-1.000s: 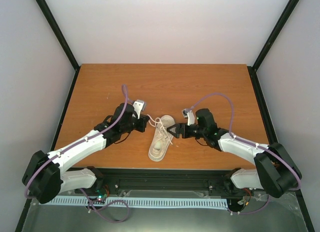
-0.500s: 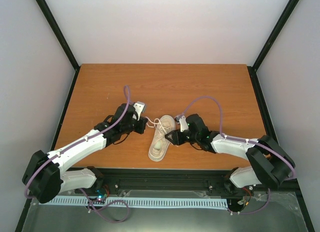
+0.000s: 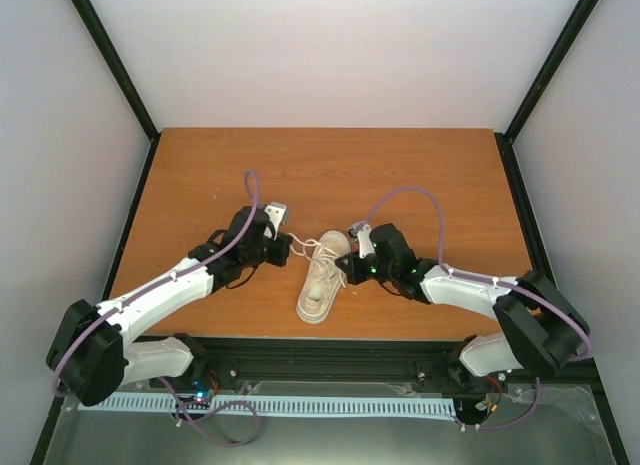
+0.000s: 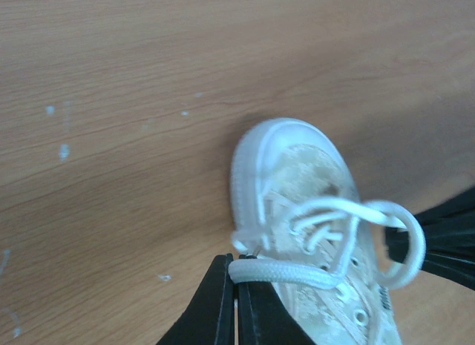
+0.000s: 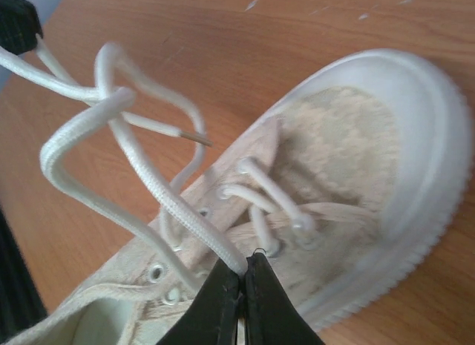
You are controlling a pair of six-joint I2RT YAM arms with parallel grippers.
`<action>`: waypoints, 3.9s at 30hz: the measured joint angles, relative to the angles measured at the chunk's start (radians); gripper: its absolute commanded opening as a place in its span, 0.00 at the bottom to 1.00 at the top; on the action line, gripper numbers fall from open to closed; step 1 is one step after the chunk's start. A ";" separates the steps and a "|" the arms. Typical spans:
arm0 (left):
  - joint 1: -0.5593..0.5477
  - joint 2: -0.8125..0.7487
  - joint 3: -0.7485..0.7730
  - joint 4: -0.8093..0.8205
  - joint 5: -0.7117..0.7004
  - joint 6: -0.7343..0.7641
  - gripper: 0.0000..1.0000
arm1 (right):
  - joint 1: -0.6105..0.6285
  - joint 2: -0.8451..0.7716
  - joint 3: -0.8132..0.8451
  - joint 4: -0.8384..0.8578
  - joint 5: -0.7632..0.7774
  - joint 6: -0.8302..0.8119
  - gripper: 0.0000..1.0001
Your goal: Tie the shoes
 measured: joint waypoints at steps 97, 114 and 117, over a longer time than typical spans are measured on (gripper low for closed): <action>0.113 0.266 -0.149 0.283 0.549 0.293 0.55 | -0.369 -0.263 -0.134 -0.348 0.222 0.335 0.03; 0.112 0.304 -0.105 0.256 0.625 0.268 0.03 | -0.385 -0.269 -0.130 -0.356 0.223 0.320 0.03; 0.105 0.260 -0.124 0.258 0.636 0.238 0.02 | -0.386 -0.269 -0.117 -0.359 0.223 0.307 0.03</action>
